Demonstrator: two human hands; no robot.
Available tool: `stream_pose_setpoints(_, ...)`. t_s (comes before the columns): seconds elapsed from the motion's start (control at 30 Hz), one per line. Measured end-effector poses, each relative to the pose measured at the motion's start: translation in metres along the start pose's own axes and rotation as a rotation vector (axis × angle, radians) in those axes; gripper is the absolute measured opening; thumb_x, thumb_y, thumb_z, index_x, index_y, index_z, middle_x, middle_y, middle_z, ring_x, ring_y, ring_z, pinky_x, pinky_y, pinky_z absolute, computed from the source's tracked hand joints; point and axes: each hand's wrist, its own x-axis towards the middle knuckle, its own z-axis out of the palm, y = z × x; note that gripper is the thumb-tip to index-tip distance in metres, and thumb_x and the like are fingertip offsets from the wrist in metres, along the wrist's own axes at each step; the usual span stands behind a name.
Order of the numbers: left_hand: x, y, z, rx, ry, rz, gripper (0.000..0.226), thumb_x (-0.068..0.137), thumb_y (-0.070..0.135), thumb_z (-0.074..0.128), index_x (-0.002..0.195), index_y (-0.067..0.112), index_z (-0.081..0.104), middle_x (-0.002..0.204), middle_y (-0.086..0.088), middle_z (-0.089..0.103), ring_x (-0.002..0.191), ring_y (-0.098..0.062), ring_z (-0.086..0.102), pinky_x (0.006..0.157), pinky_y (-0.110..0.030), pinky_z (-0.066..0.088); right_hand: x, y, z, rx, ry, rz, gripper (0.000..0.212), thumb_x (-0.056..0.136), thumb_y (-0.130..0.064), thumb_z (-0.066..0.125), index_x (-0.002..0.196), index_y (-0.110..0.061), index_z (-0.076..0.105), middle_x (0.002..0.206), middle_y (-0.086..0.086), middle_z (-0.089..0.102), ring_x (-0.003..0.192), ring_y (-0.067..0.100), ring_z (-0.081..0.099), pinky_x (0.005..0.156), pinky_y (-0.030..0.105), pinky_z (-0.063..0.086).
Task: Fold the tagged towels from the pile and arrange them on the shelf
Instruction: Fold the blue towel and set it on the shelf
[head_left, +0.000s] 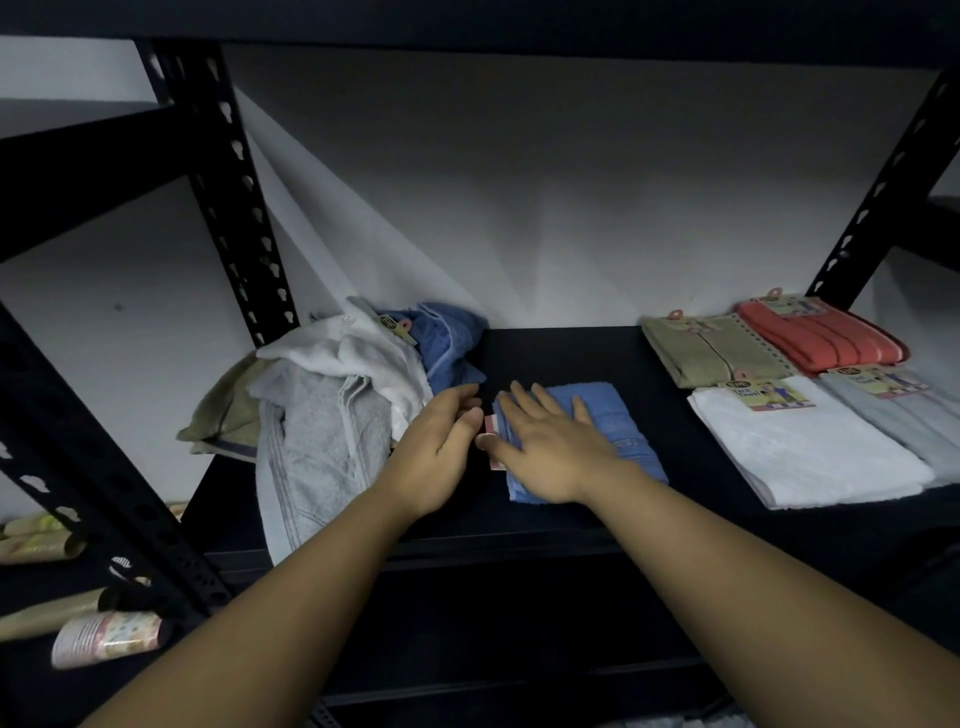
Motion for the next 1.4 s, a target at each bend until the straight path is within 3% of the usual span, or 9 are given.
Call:
stream_pose_setpoints(0.2,-0.001,0.004,0.000,-0.016,0.003,-0.020,0.057,0.097,0.048,0.037,0.147,0.025,0.049,0.142,0.006,0.059,0.129,-0.003,0.054,0.112,-0.034,0.043,-0.021,-0.011,-0.013,0.053,0.105,0.001,0.088,0.098,-0.076,0.016,0.166,-0.024,-0.002,0.174,-0.003,-0.009,0.159,0.018,-0.016,0.126,0.058,-0.009)
stream_pose_setpoints(0.43,0.000,0.003,-0.002,0.106,-0.056,0.039,0.051,0.098,0.031,0.041,0.146,0.021,0.053,0.145,0.007,0.055,0.128,-0.001,0.050,0.113,-0.029,0.039,-0.078,0.002,0.021,-0.026,0.095,-0.084,0.135,0.066,-0.103,0.040,0.165,-0.026,-0.009,0.171,-0.008,-0.018,0.158,0.012,-0.014,0.129,0.051,-0.006)
stream_pose_setpoints(0.53,0.001,-0.001,-0.003,0.200,-0.224,0.136,0.062,0.092,0.033,0.037,0.152,0.028,0.047,0.157,0.008,0.044,0.145,-0.002,0.036,0.122,-0.028,0.027,-0.088,0.015,0.027,0.024,0.155,-0.145,0.109,0.081,-0.088,0.044,0.165,-0.033,0.003,0.170,-0.016,-0.008,0.157,0.001,-0.007,0.130,0.043,-0.001)
stream_pose_setpoints(0.67,0.002,-0.002,-0.003,0.320,-0.372,0.208,0.062,0.089,0.034,0.042,0.150,0.036,0.050,0.163,0.011,0.034,0.151,-0.004,0.023,0.122,-0.027,0.015,-0.100,0.027,0.019,0.501,0.208,-0.111,0.076,0.091,-0.063,0.058,0.158,-0.036,0.036,0.156,-0.030,0.030,0.146,-0.014,0.015,0.129,0.026,0.012)
stream_pose_setpoints(0.8,0.005,-0.004,-0.004,0.272,-0.359,0.244,0.053,0.084,0.031,0.069,0.136,0.036,0.062,0.158,0.014,0.038,0.150,0.000,0.025,0.122,-0.029,0.023,-0.105,0.039,0.007,0.872,0.228,-0.038,0.053,0.098,-0.036,0.068,0.148,-0.029,0.053,0.137,-0.027,0.059,0.126,-0.013,0.054,0.113,0.017,0.041)
stream_pose_setpoints(0.97,0.010,0.012,0.004,-0.030,-0.343,0.211,0.022,0.089,0.029,0.080,0.108,0.021,0.073,0.139,0.012,0.064,0.145,0.003,0.037,0.121,-0.029,0.032,-0.103,0.057,-0.021,0.952,0.320,-0.002,0.034,0.098,-0.042,0.059,0.128,-0.030,0.070,0.126,-0.026,0.066,0.114,-0.015,0.061,0.097,0.009,0.044)
stream_pose_setpoints(1.13,0.023,0.055,0.015,-0.478,-0.251,0.044,0.028,0.088,0.018,0.079,0.106,0.000,0.066,0.108,-0.014,0.077,0.102,-0.022,0.072,0.093,-0.040,0.058,-0.098,0.069,-0.057,1.290,0.290,0.049,0.037,0.097,-0.047,0.055,0.113,-0.020,0.075,0.111,0.003,0.079,0.108,0.022,0.075,0.098,0.036,0.055)
stream_pose_setpoints(1.27,0.041,0.081,0.029,-0.614,-0.185,-0.080,0.035,0.095,0.022,0.071,0.122,0.000,0.066,0.116,-0.014,0.076,0.108,-0.029,0.073,0.093,-0.040,0.059,-0.086,0.091,-0.075,1.371,0.316,0.139,0.038,0.101,-0.041,0.061,0.117,-0.009,0.071,0.110,0.011,0.079,0.105,0.029,0.075,0.098,0.045,0.054)
stream_pose_setpoints(1.4,0.062,0.085,0.043,-0.566,-0.079,-0.236,0.037,0.094,0.031,0.074,0.117,0.003,0.066,0.110,-0.011,0.078,0.101,-0.026,0.075,0.081,-0.038,0.062,-0.072,0.121,-0.078,1.424,0.290,0.159,0.040,0.093,-0.016,0.074,0.131,-0.015,0.062,0.113,0.012,0.078,0.103,0.026,0.076,0.095,0.047,0.059)
